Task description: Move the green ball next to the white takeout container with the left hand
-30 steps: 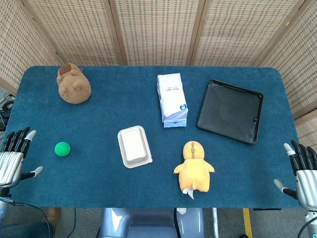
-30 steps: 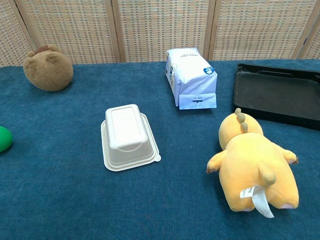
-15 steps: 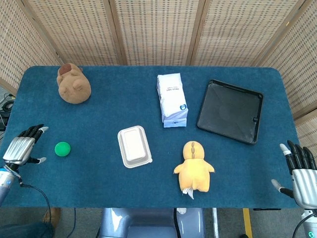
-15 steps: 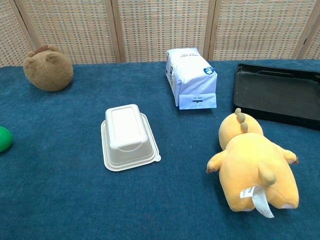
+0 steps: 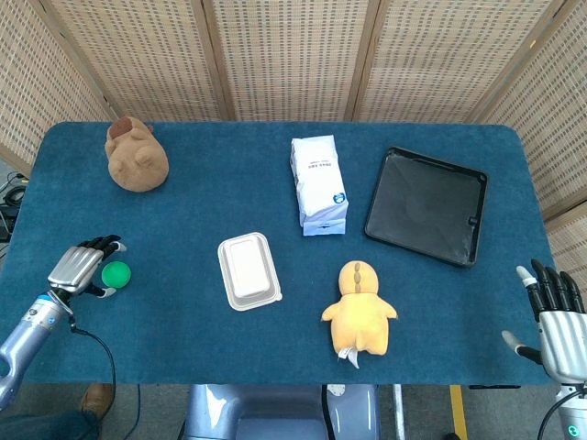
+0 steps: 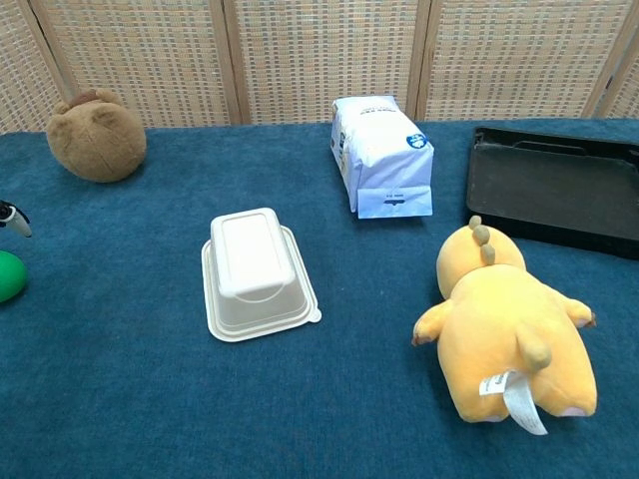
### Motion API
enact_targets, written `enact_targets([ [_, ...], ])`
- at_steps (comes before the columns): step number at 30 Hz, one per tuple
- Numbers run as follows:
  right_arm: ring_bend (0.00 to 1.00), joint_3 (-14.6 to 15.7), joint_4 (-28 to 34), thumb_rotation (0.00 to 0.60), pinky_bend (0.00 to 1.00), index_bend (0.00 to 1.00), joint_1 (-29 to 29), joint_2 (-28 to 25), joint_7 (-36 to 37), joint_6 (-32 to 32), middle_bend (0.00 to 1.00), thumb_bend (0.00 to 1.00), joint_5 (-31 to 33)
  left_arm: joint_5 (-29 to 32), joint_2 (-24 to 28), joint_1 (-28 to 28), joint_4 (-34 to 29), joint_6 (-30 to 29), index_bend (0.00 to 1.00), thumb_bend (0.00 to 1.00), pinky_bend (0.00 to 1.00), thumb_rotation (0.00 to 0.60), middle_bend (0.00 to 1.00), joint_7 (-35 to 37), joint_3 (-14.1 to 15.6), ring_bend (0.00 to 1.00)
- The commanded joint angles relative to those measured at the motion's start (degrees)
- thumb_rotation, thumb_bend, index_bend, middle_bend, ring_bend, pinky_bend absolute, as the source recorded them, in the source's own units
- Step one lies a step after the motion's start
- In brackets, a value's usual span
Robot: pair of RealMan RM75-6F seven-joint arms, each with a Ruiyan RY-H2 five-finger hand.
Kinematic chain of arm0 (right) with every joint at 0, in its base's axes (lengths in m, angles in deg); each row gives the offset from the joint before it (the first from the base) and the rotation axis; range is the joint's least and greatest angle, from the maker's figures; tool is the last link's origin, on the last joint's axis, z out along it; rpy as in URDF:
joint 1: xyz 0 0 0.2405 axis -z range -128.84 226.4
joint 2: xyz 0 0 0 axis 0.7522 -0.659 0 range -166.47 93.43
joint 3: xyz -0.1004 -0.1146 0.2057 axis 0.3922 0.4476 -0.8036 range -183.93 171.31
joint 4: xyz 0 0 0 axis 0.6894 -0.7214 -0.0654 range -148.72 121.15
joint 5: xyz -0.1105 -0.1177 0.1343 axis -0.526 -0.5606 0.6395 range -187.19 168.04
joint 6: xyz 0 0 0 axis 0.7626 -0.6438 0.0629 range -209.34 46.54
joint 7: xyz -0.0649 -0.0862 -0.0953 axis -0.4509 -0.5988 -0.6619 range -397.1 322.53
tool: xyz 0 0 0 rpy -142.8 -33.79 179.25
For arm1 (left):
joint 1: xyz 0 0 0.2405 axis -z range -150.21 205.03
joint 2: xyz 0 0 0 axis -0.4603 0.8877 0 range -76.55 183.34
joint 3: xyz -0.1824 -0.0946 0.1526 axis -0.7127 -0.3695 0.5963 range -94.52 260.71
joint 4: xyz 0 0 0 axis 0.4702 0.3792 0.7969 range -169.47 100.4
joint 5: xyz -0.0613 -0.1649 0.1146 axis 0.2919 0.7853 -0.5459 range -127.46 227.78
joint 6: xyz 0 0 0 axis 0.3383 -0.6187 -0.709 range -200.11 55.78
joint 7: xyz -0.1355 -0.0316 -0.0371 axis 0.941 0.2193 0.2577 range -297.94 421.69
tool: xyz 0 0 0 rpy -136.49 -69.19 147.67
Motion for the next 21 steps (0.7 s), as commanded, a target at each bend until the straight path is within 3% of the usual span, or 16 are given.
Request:
enact_targets([
  [1,0.00,-0.07,-0.06,0.600,0.00,0.08,-0.03,0.04,0.29,0.02,0.00,0.00,0.10,0.00,0.29,0.74,-0.89,0.84,0.42,0.13,0.34,0.600,0.35,-1.53,0.13,0.34],
  [9,0.00,-0.23,-0.05,0.600,0.00,0.08,0.01,-0.19,1.27,-0.08,0.00,0.00,0.33,3.61,3.45,1.67,-7.01,3.79,0.49,0.20,0.49,0.600,0.48,-8.60,-1.07,0.48],
  [21,0.00,-0.39,0.15,0.600,0.00,0.08,-0.12,-0.38,1.62,0.46,0.00,0.00,1.12,2.45,8.26,2.33,-15.85,-3.76,0.49,0.20,0.48,0.600,0.48,-7.69,-4.43,0.48],
])
